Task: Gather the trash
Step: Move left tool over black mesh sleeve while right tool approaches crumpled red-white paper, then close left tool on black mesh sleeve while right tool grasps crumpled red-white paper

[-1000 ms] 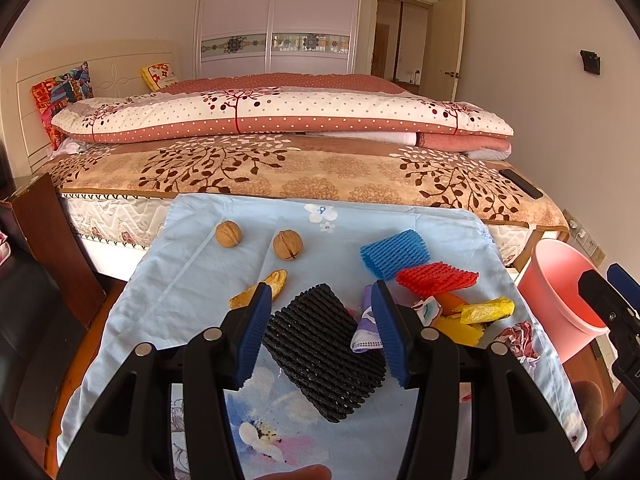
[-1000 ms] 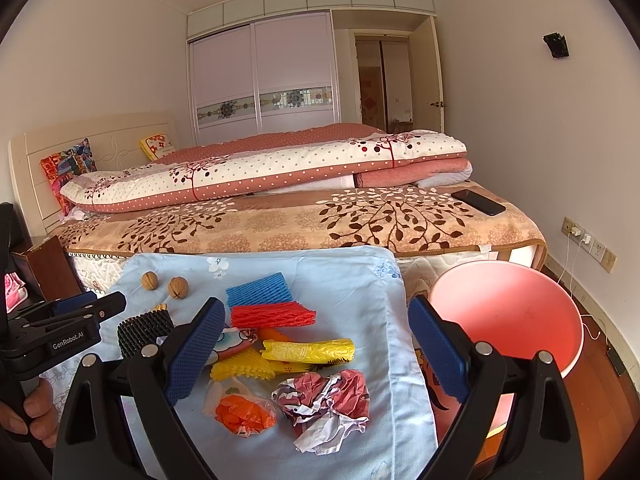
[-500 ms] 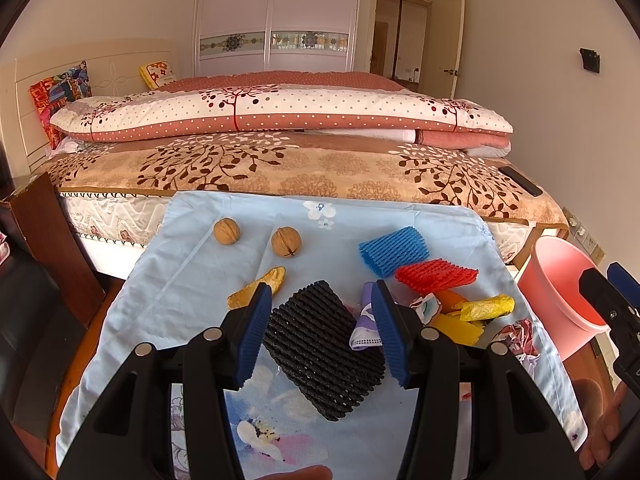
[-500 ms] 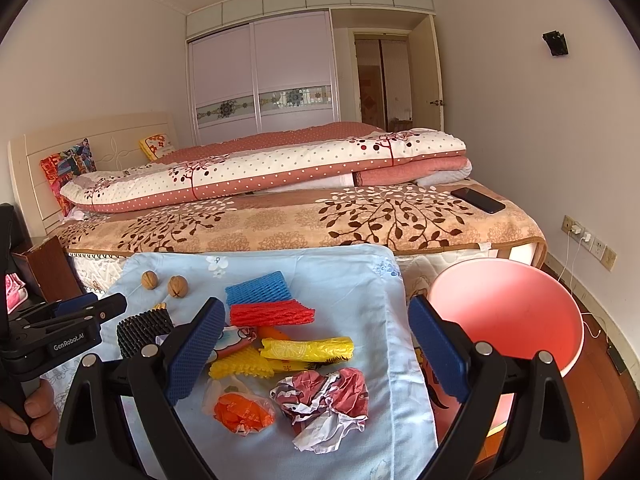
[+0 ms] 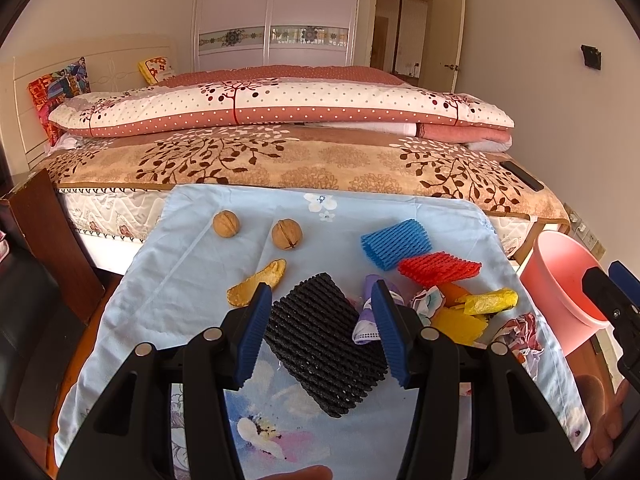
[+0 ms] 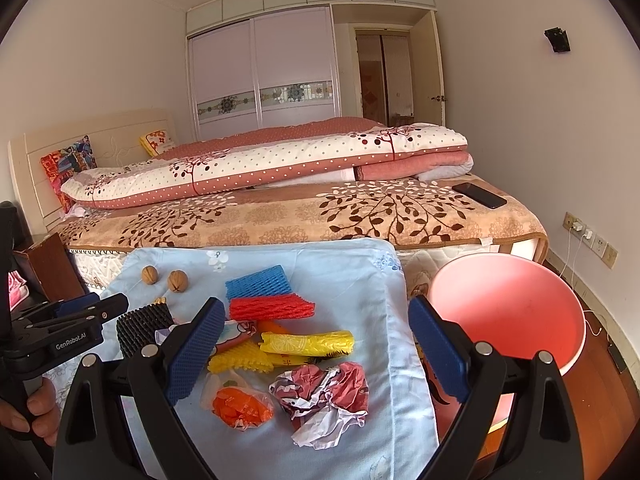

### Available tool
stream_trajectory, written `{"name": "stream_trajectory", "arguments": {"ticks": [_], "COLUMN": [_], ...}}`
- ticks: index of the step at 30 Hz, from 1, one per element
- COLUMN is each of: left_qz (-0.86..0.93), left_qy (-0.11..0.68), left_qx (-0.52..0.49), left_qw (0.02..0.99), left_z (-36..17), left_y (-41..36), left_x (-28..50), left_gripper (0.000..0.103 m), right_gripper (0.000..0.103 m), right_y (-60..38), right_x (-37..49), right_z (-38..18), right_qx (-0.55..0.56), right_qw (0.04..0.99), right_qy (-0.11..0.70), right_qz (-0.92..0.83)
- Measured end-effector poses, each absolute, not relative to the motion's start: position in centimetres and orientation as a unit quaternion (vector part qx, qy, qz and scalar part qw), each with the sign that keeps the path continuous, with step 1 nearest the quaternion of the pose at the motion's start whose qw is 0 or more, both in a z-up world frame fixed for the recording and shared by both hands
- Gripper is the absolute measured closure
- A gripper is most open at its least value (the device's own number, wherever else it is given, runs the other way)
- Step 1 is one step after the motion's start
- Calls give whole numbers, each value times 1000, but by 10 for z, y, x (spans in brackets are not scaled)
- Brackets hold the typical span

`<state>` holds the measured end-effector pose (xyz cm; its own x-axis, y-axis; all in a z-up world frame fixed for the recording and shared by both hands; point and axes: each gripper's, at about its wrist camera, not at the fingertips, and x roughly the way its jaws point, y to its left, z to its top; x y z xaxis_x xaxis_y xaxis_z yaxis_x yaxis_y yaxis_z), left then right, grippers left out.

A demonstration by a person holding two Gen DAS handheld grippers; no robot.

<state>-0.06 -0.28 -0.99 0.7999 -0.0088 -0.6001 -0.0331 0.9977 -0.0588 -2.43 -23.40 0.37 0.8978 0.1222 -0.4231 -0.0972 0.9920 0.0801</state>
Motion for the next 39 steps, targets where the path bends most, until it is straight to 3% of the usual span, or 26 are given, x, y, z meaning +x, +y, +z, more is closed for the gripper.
{"name": "stream_trajectory", "arguments": {"ticks": [23, 34, 39], "left_qz": [-13, -19, -33], "left_qy": [333, 385, 386], "left_qx": [-65, -138, -121], "left_qw": [941, 912, 914], "left_z": [-23, -50, -51], "left_y": [28, 56, 42], "left_x": [-3, 12, 19], "left_gripper": [51, 51, 54], "right_gripper": [12, 17, 19], "right_y": [-247, -246, -246], "right_x": [-15, -4, -1], "right_z": [-20, -39, -42], "right_qx": [37, 49, 48], "right_qw": [954, 937, 933], "right_qy": [287, 333, 342], "right_qz": [72, 93, 97]}}
